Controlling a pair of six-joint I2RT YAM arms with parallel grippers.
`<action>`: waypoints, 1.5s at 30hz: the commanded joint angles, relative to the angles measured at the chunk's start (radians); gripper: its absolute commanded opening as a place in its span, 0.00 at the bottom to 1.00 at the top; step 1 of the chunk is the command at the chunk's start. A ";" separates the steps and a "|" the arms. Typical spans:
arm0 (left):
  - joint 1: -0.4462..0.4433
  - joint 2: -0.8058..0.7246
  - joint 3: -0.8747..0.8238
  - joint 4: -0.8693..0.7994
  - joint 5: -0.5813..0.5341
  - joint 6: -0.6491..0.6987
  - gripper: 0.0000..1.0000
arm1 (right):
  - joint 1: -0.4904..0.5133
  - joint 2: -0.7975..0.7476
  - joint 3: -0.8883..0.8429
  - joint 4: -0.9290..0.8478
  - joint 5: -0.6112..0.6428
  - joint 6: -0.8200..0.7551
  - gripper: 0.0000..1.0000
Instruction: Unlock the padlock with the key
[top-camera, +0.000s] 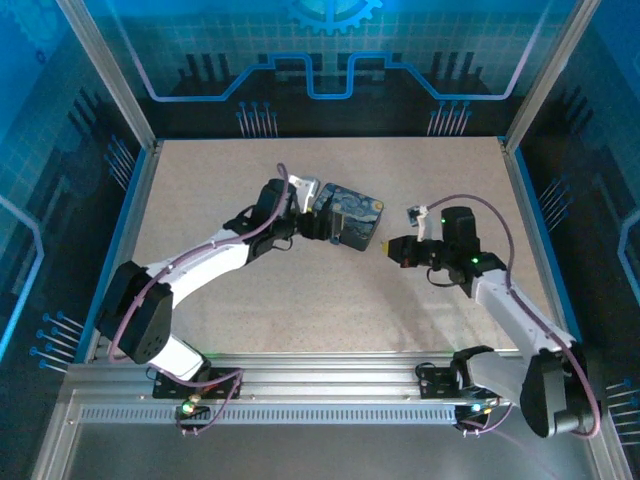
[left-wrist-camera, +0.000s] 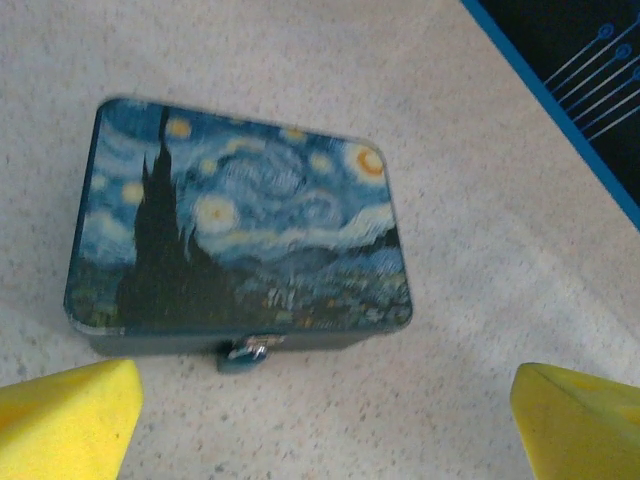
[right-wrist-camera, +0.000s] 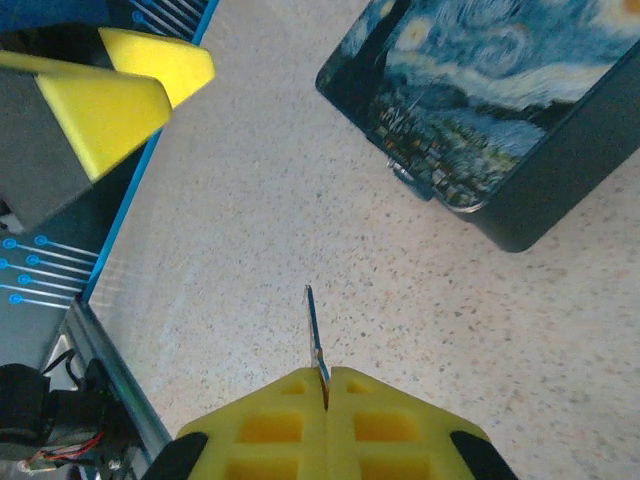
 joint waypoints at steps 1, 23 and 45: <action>0.027 -0.028 -0.101 0.166 0.092 -0.037 0.96 | 0.044 0.081 0.041 0.121 -0.029 0.041 0.00; 0.042 0.206 -0.169 0.367 0.175 -0.133 0.91 | 0.099 0.619 0.352 0.245 0.070 0.061 0.00; -0.023 0.344 -0.067 0.376 0.048 -0.009 0.84 | 0.093 0.667 0.267 0.265 0.087 0.085 0.00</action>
